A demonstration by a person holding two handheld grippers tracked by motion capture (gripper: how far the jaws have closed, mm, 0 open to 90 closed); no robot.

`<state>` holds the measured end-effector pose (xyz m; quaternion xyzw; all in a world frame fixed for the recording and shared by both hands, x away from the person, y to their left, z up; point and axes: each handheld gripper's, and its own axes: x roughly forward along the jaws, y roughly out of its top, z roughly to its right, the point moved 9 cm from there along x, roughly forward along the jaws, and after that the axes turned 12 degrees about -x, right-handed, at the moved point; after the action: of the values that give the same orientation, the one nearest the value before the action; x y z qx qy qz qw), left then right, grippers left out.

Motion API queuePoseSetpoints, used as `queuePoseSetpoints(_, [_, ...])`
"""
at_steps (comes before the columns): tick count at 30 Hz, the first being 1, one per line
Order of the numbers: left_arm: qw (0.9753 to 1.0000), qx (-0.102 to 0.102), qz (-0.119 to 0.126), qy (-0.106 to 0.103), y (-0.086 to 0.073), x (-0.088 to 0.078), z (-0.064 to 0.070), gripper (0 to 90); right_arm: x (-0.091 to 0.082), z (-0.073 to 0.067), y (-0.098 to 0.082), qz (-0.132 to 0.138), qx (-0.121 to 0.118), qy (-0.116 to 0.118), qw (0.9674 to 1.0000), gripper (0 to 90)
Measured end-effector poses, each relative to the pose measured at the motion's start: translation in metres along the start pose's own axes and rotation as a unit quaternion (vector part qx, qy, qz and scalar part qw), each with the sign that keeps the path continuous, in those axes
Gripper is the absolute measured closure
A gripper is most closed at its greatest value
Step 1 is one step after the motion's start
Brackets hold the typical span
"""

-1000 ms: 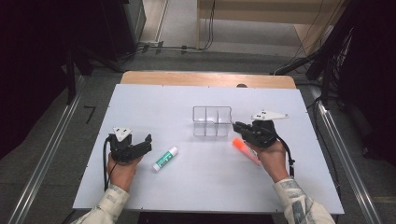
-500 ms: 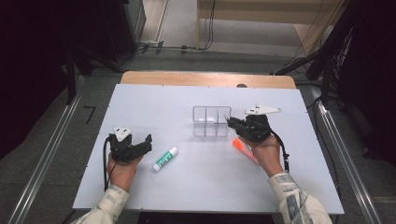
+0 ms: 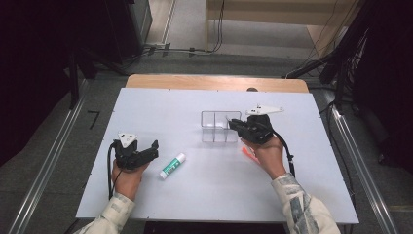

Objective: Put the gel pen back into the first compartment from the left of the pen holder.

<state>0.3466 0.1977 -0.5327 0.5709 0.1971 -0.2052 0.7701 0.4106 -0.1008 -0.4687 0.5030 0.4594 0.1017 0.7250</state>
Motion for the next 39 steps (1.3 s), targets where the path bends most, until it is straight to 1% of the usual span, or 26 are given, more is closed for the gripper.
queuePoseSetpoints(7, [1.0000, -0.001, 0.000, 0.000, 0.000, 0.000, 0.000, 15.9, 0.008, -0.002, 0.008, -0.001, -0.002, 0.001, 1.0000, 78.8])
queuePoseSetpoints(15, [1.0000, -0.001, 0.000, -0.001, 0.000, 0.000, 0.000, 15.9, 0.013, -0.003, 0.015, 0.000, -0.003, 0.003, 1.0000, 78.7])
queuePoseSetpoints(18, [1.0000, 0.000, 0.001, -0.001, 0.001, 0.000, 0.000, 15.9, 0.014, -0.003, 0.021, 0.005, 0.000, 0.004, 1.0000, 78.8])
queuePoseSetpoints(23, [1.0000, -0.001, 0.001, -0.001, 0.001, 0.000, -0.001, 15.9, 0.019, -0.003, 0.031, 0.005, -0.004, 0.003, 1.0000, 78.8])
queuePoseSetpoints(39, [1.0000, -0.001, 0.000, -0.002, 0.001, -0.001, -0.001, 15.9, 0.029, -0.009, 0.044, 0.007, -0.008, 0.011, 0.9999, 78.8])
